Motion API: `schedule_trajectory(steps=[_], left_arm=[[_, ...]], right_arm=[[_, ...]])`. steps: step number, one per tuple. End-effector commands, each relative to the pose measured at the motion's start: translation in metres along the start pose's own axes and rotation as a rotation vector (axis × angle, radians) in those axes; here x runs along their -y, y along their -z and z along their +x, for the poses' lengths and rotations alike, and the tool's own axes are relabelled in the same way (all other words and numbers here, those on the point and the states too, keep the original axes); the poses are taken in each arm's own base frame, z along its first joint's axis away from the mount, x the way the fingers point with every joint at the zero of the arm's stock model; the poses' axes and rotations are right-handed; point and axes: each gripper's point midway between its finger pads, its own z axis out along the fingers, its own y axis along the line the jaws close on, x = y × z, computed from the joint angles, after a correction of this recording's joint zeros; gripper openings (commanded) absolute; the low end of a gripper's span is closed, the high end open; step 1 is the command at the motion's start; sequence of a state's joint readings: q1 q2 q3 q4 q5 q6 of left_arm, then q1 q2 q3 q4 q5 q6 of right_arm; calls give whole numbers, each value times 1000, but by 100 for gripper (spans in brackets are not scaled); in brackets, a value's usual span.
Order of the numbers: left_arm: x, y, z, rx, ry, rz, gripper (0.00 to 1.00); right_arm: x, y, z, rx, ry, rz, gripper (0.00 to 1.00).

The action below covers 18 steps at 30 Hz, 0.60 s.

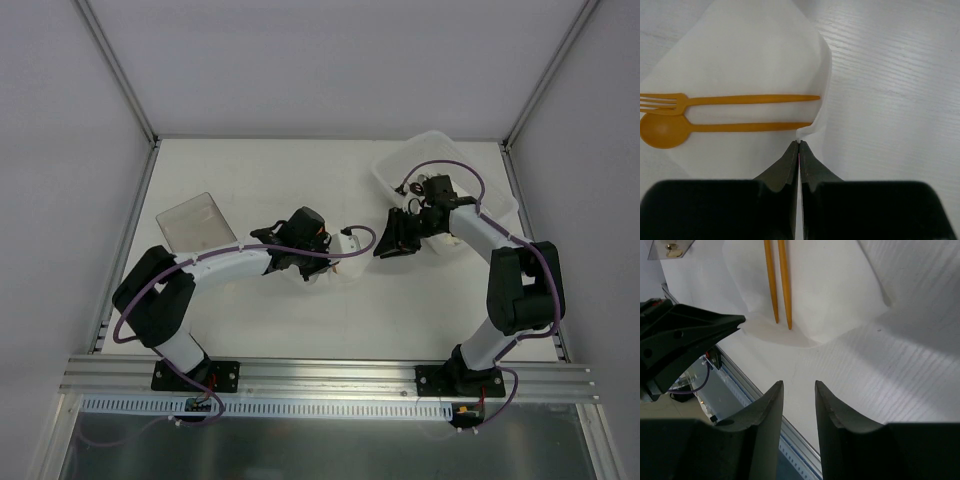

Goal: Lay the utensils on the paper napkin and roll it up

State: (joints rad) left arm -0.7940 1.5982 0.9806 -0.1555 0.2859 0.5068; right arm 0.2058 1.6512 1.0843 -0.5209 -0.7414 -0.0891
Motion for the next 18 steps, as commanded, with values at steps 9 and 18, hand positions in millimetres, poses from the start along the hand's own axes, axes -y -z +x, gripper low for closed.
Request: schedule_trajectory(steps=[9,18], left_arm=[[-33,-17,9,-9,146,28,2],[-53,-27,13,-21,214,10,6]], right_arm=[[-36,-30,20,-101,42,-157,21],[-60,-50,29,-138,79,-245,15]])
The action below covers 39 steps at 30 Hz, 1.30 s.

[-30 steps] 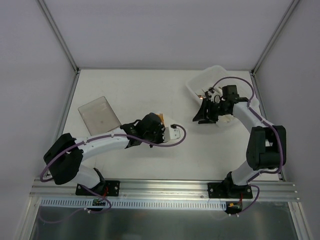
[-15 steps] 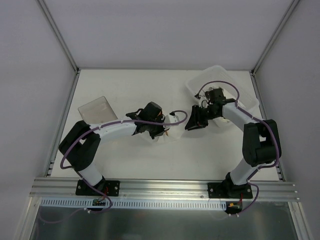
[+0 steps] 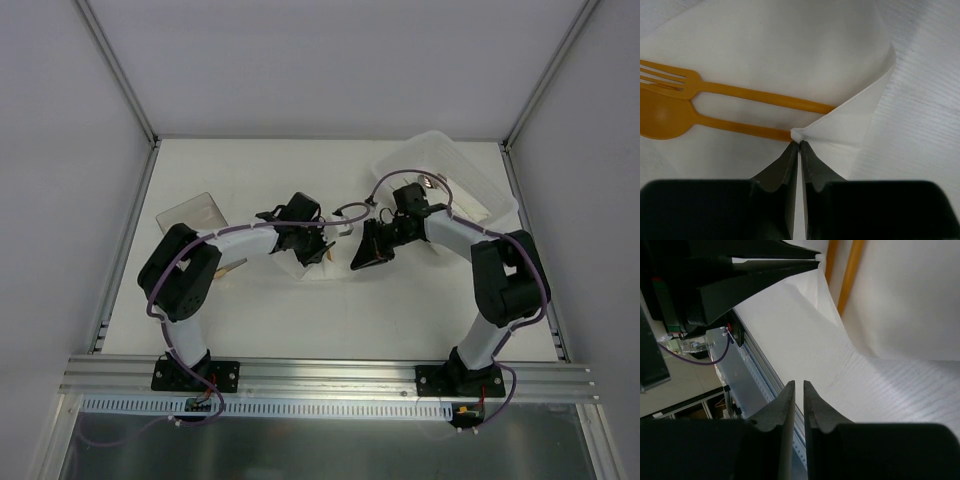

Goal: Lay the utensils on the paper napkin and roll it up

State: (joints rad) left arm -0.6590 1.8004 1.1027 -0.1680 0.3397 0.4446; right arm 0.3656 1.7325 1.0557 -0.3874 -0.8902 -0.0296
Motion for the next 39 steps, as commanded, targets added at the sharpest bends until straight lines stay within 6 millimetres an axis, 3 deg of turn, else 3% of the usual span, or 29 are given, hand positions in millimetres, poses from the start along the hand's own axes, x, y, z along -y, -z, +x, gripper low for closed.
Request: schedule_trajectory(steps=[1,6,11,23,27,31,39], left_arm=[[-6,1,-17,40,22,11,7],[-10,-3,-14,30,49,7,9],[-10,-4,-12,21,82,5,11],[-11,12,-18,41,185,-2,16],[-11,19,-23,56,222,3,25],[-11,27,-30,89,265,19,40],[-5,45,-50,163,359,89,34]], right_arm=[[-14,-10,-3,-8,18,-70,14],[-14,-29,1,-52,-18,-55,14],[3,-45,-6,-61,-76,2,13],[31,-61,-16,-51,-197,105,13],[39,-64,-15,-51,-229,133,13],[44,-66,-14,-55,-242,148,12],[46,-65,-13,-59,-229,164,11]])
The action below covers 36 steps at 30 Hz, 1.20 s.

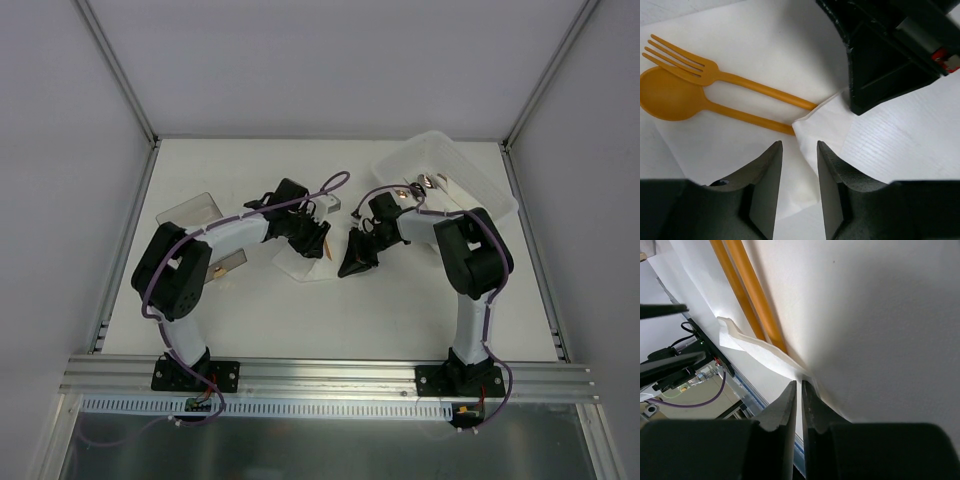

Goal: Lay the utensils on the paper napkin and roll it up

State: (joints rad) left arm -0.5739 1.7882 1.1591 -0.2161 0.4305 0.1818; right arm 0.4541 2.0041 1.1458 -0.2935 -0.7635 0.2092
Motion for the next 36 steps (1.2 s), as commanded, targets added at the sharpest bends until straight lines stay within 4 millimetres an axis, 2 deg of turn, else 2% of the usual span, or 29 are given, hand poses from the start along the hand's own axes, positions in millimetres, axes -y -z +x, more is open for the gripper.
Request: schedule_trajectory(steps=[1,6,9,17,22,30,36], left_arm=[[17,26,-36,106,56,84,34],[35,39,-46,140,131,212,24],[42,38,-44,132,149,257,24],[31,19,-40,88,229,227,23],[20,9,-31,59,270,177,22],[15,-6,-17,11,331,162,20],[2,-15,-7,-17,374,101,18]], right_arm=[[0,3,-10,27,23,31,11],[1,3,-12,31,25,38,11],[2,3,-11,30,28,41,11],[0,5,-12,35,40,41,11],[-1,7,-14,39,51,43,11],[-3,7,-13,34,61,39,11],[-7,12,-15,46,93,42,11]])
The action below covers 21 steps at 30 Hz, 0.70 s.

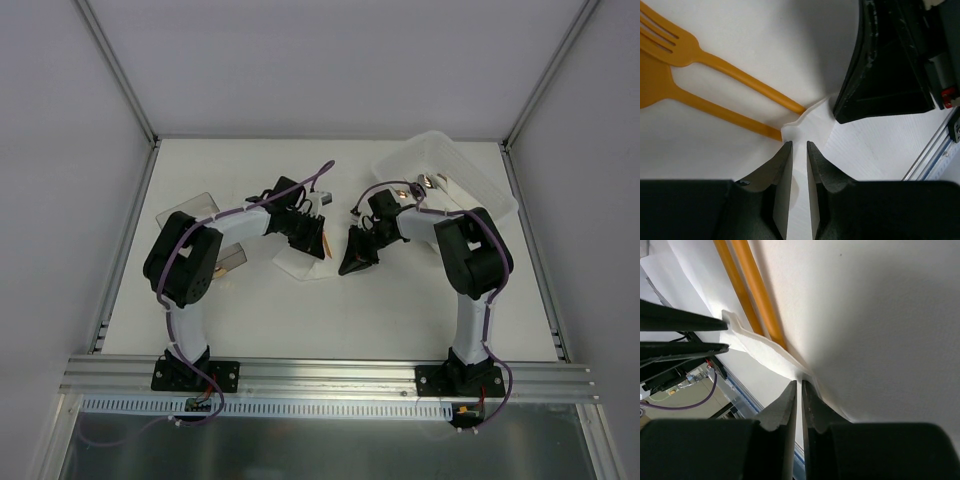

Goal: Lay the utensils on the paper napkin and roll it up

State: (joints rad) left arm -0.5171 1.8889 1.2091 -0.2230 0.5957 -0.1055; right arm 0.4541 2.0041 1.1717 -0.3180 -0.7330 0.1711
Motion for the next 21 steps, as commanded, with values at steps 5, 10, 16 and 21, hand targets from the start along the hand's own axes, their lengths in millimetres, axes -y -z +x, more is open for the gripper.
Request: schedule_trajectory(steps=[5,10,16,21], left_arm=[[-6,-4,-7,9,24,-46,17],[-16,-7,-3,-2,33,-86,16],[-21,-11,-2,-17,45,-93,15],[-25,-13,1,-30,54,-107,15]], right_arm=[[-8,10,-8,24,63,16,11],[-19,19,-10,33,105,-4,14],[-46,39,-11,69,191,-26,21],[-51,61,-17,121,249,32,32]])
